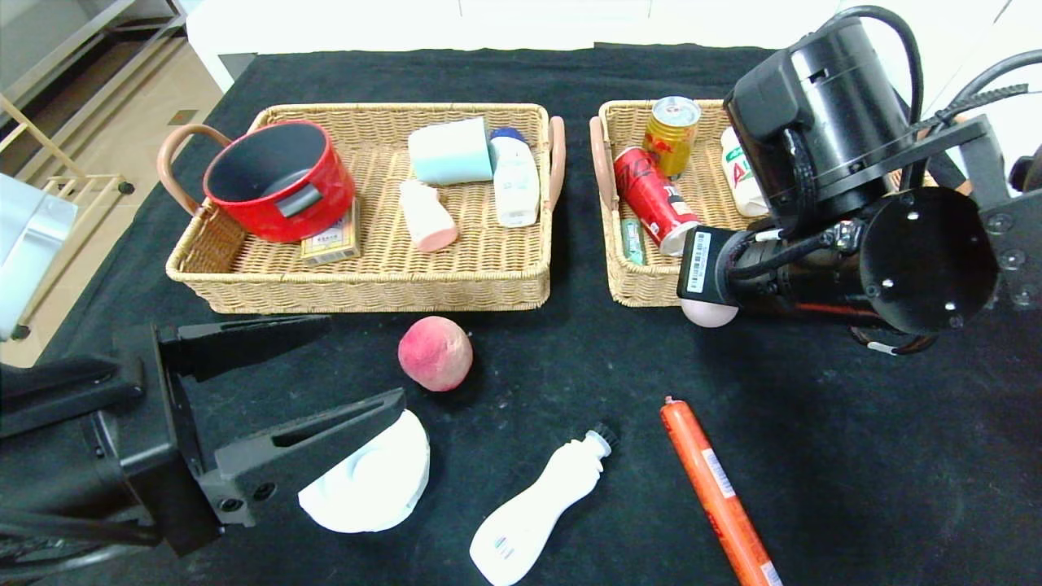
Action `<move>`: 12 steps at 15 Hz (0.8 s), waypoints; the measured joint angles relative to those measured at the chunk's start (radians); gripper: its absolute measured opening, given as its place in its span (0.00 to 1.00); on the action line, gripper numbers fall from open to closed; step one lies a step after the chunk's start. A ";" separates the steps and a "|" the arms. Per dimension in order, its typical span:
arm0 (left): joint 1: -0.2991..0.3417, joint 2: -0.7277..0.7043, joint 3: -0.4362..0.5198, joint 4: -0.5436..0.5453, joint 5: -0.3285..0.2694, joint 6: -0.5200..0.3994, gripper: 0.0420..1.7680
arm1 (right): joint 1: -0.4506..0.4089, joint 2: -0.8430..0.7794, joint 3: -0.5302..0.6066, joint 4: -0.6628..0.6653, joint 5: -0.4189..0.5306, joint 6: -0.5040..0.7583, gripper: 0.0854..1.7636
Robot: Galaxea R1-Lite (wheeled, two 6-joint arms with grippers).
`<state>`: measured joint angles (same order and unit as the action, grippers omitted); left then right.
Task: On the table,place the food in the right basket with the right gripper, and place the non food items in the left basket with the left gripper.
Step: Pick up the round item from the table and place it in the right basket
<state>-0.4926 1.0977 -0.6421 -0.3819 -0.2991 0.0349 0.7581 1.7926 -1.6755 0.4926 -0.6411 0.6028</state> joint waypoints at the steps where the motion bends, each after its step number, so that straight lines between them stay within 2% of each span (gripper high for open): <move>1: 0.000 0.000 0.000 0.000 0.000 0.000 0.97 | -0.007 -0.004 -0.011 0.000 0.000 -0.001 0.04; 6: 0.000 -0.001 0.000 -0.002 0.010 0.003 0.97 | -0.058 -0.015 -0.058 -0.012 -0.001 -0.040 0.04; 12: 0.001 0.000 0.010 -0.016 0.042 0.058 0.97 | -0.157 0.020 -0.091 -0.146 0.002 -0.198 0.04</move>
<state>-0.4911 1.0972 -0.6321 -0.3977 -0.2568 0.0928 0.6013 1.8128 -1.7666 0.3464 -0.6394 0.4049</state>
